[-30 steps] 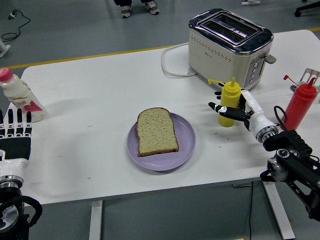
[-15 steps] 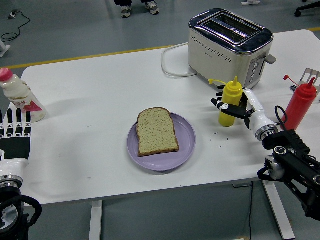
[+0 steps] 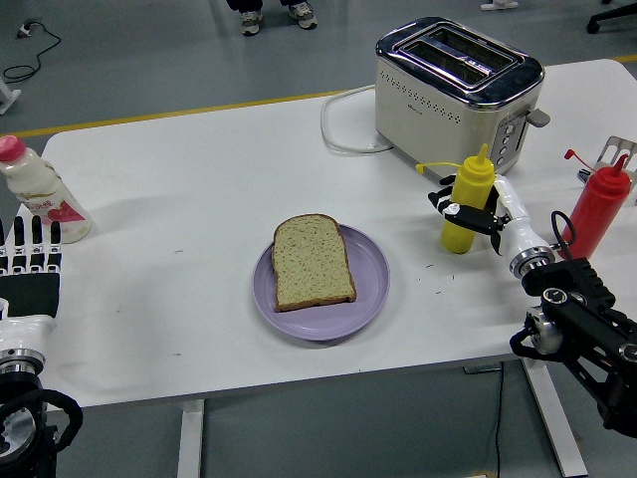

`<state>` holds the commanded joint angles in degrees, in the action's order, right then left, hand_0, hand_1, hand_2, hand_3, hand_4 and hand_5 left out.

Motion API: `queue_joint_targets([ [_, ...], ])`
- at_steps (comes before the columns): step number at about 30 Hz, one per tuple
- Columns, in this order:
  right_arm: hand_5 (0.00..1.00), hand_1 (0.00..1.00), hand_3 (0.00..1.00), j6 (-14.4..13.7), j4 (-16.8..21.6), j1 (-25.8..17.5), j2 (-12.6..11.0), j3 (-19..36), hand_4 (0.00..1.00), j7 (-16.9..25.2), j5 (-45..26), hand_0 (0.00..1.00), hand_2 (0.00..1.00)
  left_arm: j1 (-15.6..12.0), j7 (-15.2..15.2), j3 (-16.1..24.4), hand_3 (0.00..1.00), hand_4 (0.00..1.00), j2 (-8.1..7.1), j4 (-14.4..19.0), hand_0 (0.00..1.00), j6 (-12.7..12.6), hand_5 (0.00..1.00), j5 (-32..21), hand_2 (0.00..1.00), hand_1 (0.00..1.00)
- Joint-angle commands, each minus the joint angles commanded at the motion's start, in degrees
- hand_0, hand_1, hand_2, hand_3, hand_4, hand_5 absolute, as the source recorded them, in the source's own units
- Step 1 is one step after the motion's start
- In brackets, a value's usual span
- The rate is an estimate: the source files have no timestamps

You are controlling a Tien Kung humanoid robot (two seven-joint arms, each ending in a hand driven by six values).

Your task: Pick up the cup,pour liquid into bread,place the cup on the desk

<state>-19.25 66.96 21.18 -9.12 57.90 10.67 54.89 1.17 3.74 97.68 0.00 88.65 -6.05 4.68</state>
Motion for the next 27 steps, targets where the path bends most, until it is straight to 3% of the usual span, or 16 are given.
queue_joint_targets([
  [4,0.010,0.329,0.430,-0.42,-0.34,0.06,0.06,-0.13,0.731,0.37,-0.27,0.409,0.397,-0.01,0.00,0.03,0.860,0.717,0.00,0.00,0.865,-0.01,0.998,0.00,0.934,0.873],
  [5,0.004,0.260,0.413,-0.55,-0.41,0.07,0.08,-0.17,0.725,0.47,-0.33,0.268,0.350,-0.01,0.00,0.03,0.860,0.717,0.00,0.01,0.864,-0.01,0.998,0.01,0.934,0.872],
  [10,0.004,0.260,0.413,-1.09,-0.56,0.11,0.11,-0.27,0.725,0.69,-0.66,0.268,0.350,0.02,0.00,0.02,0.860,0.717,0.00,0.01,0.864,-0.02,0.998,0.04,0.934,0.872],
  [11,0.024,0.226,0.419,-1.13,-0.56,0.11,0.10,-0.28,0.721,0.70,-0.71,0.204,0.332,0.02,0.00,0.02,0.860,0.717,0.00,0.02,0.865,-0.02,0.998,0.04,0.934,0.872],
  [16,0.024,0.226,0.419,-1.37,-0.22,0.10,0.01,-0.33,0.721,0.76,-1.40,0.204,0.332,0.01,0.00,0.00,0.860,0.717,0.00,0.01,0.865,-0.03,0.998,0.04,0.934,0.872],
  [17,0.032,0.205,0.417,-1.44,-0.11,0.10,-0.01,-0.36,0.714,0.76,-1.51,0.158,0.321,0.00,0.00,-0.01,0.860,0.717,0.00,0.01,0.865,-0.03,0.998,0.05,0.934,0.872],
  [27,0.029,0.157,0.399,-2.61,1.07,0.14,-0.29,-0.61,0.699,1.25,-2.93,0.107,0.293,-0.13,0.01,-0.18,0.859,0.717,0.00,0.04,0.865,-0.06,0.998,0.05,0.934,0.872],
])
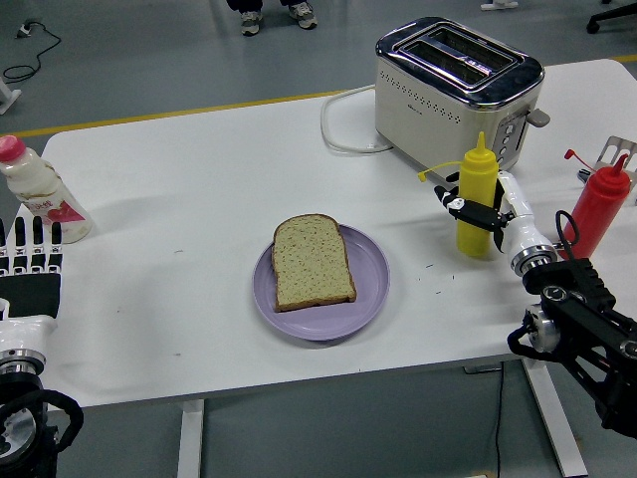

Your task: Pick up the cup,pour liquid into bread,place the cup on the desk

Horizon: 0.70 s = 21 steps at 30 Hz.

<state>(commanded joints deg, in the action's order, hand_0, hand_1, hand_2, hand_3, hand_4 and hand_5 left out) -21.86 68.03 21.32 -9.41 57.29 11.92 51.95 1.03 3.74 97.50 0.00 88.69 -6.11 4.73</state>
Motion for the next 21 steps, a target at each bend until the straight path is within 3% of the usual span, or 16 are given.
queue_joint_targets([
  [11,0.032,0.151,0.387,-0.04,4.21,-0.38,-1.00,0.04,0.654,-0.18,-0.48,0.104,0.285,-0.19,0.01,-0.15,0.859,0.718,0.00,0.05,0.865,0.03,0.998,0.01,0.934,0.872],
  [21,0.040,0.155,0.390,0.39,13.70,-0.68,-4.29,0.53,0.631,-4.29,9.70,0.110,0.290,-0.40,0.01,-0.12,0.859,0.717,0.00,0.12,0.865,0.01,0.998,0.05,0.934,0.872],
])
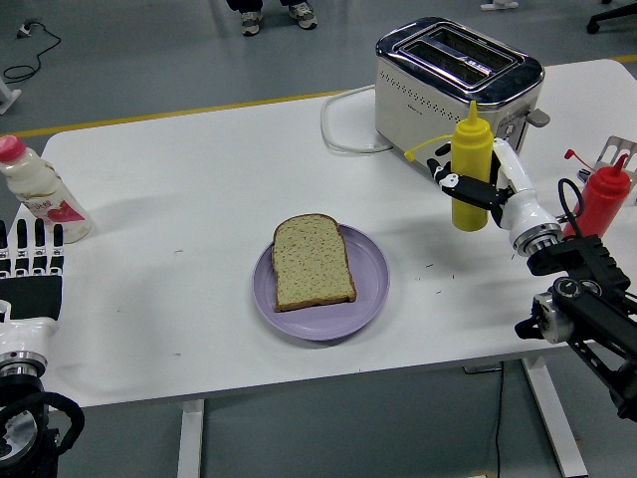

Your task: Pick up the cup,pour liquid into bread,place the cup on the desk

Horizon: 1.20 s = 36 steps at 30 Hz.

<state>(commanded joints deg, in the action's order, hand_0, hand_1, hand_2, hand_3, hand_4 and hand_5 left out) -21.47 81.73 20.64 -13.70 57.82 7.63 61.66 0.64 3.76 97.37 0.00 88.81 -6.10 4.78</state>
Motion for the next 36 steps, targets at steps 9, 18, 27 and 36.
queue_joint_targets([
  [9,0.093,0.157,0.386,2.78,7.33,0.57,-2.83,-1.72,0.570,-5.01,10.70,0.109,0.293,0.03,0.01,0.12,0.859,0.718,0.00,0.05,0.865,0.02,0.998,-0.01,0.934,0.872],
  [18,0.143,0.166,0.382,4.53,11.09,3.16,-5.41,-7.05,0.545,-11.64,23.14,0.124,0.298,0.10,0.02,0.28,0.859,0.718,0.00,0.06,0.865,0.02,0.998,-0.01,0.934,0.872],
  [27,0.169,0.166,0.377,5.06,11.00,7.10,-6.59,-12.75,0.518,-15.93,34.30,0.133,0.295,0.10,0.05,0.54,0.858,0.718,0.00,0.02,0.864,0.06,0.998,-0.22,0.934,0.872],
  [36,0.188,0.171,0.377,6.41,9.09,12.56,-8.05,-18.68,0.498,-19.26,46.16,0.142,0.301,0.14,0.04,0.75,0.857,0.717,0.00,0.07,0.864,0.05,0.998,-0.25,0.934,0.872],
])
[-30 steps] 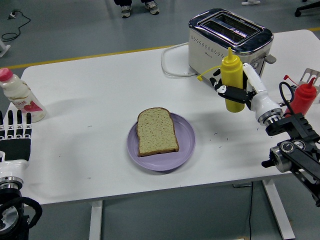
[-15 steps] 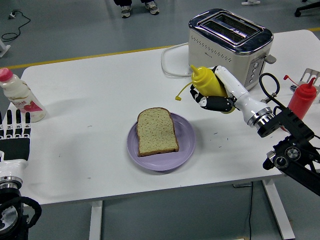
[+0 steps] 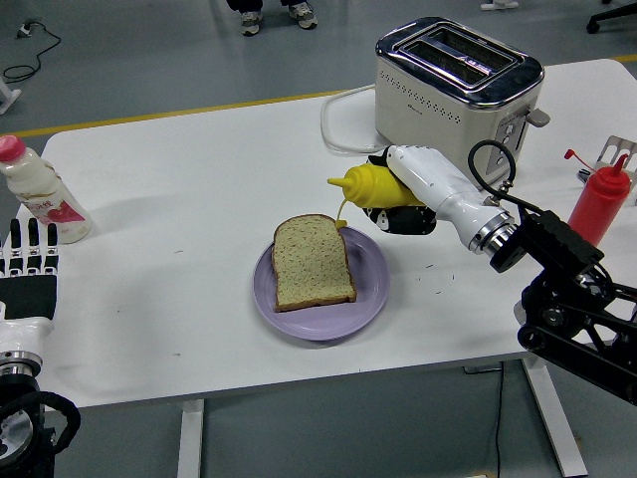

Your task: Pick up the cup,pour liquid into bread,place the cup on the desk

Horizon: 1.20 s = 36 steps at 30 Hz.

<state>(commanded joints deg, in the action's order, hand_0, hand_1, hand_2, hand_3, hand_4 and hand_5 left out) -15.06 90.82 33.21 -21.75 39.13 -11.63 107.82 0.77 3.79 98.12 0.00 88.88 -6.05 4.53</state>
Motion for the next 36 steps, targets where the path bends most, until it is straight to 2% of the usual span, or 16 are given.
queue_joint_targets([
  [8,0.202,0.177,0.377,1.15,-1.46,4.19,-1.38,-3.98,0.494,-1.41,9.29,0.152,0.303,-0.01,0.02,0.21,0.858,0.718,0.00,0.02,0.863,0.01,0.998,-0.02,0.934,0.872],
  [12,0.212,0.185,0.374,1.51,-1.70,5.56,-1.81,-5.07,0.470,-1.72,11.17,0.159,0.304,0.01,0.01,0.23,0.857,0.718,0.00,0.03,0.863,0.02,0.998,-0.03,0.934,0.872],
  [18,0.226,0.183,0.372,3.58,-1.99,10.55,-3.24,-8.95,0.459,-3.30,15.67,0.159,0.303,0.00,0.02,0.32,0.857,0.718,0.00,0.02,0.863,0.01,0.998,-0.06,0.934,0.873],
  [27,0.229,0.181,0.370,9.62,-3.24,19.13,-3.88,-17.58,0.452,-7.46,22.18,0.161,0.304,-0.16,0.01,0.30,0.855,0.719,0.00,-0.02,0.863,0.01,0.998,-0.09,0.934,0.873],
  [36,0.238,0.187,0.368,17.14,-2.61,26.43,-2.05,-26.90,0.435,-12.37,22.18,0.168,0.305,-0.20,0.01,0.14,0.855,0.719,0.00,-0.11,0.863,0.01,0.998,-0.15,0.934,0.873],
])
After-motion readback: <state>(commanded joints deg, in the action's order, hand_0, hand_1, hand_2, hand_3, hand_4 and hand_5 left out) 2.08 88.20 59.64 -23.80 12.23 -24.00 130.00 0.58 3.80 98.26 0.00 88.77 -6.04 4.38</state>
